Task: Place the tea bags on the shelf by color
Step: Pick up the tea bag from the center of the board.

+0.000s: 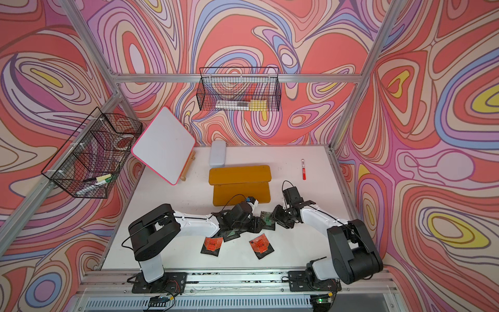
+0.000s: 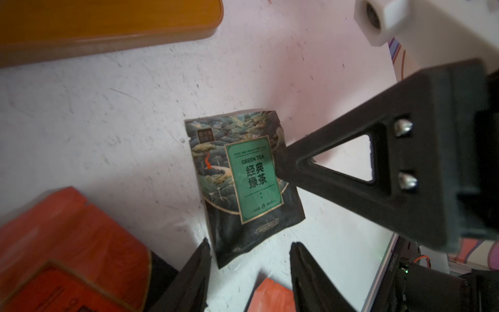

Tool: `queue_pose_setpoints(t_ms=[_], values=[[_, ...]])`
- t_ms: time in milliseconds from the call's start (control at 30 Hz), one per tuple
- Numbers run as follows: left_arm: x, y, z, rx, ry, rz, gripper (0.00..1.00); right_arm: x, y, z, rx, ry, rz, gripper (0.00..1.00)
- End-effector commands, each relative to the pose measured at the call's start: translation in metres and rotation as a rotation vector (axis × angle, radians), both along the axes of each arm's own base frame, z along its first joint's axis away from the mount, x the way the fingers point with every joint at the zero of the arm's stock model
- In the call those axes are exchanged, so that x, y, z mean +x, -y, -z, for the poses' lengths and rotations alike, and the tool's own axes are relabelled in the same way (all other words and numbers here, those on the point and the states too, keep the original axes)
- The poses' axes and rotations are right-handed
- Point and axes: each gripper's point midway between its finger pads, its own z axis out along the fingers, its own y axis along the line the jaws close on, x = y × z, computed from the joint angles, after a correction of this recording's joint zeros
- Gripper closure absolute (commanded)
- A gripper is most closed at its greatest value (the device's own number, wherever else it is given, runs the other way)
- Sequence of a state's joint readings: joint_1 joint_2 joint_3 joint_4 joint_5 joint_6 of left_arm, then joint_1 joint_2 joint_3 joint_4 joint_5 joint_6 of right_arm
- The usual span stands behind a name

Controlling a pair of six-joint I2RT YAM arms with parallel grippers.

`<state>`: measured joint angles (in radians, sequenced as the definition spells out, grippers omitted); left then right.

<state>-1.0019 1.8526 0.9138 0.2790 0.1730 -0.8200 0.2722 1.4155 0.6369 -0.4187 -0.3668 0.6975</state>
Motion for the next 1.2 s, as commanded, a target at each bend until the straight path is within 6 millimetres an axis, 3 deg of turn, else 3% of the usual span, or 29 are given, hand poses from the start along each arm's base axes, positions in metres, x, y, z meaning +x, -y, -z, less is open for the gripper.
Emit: queue_pose_setpoints(t_ms=[0, 233, 733, 1167], values=[[-0.001, 0.005, 0.005, 0.014, -0.016, 0.009, 0.48, -0.009, -0.003, 0.005, 0.018, -0.028, -0.011, 0.52], [-0.002, 0.008, 0.011, 0.019, -0.032, 0.016, 0.48, -0.012, -0.011, 0.004, 0.074, -0.037, -0.013, 0.52], [-0.003, 0.004, 0.014, 0.027, -0.040, 0.001, 0.48, 0.000, -0.021, -0.020, 0.154, 0.035, 0.004, 0.53], [-0.002, 0.001, 0.011, 0.025, -0.036, -0.016, 0.48, -0.004, -0.009, -0.019, 0.081, 0.043, 0.013, 0.74]])
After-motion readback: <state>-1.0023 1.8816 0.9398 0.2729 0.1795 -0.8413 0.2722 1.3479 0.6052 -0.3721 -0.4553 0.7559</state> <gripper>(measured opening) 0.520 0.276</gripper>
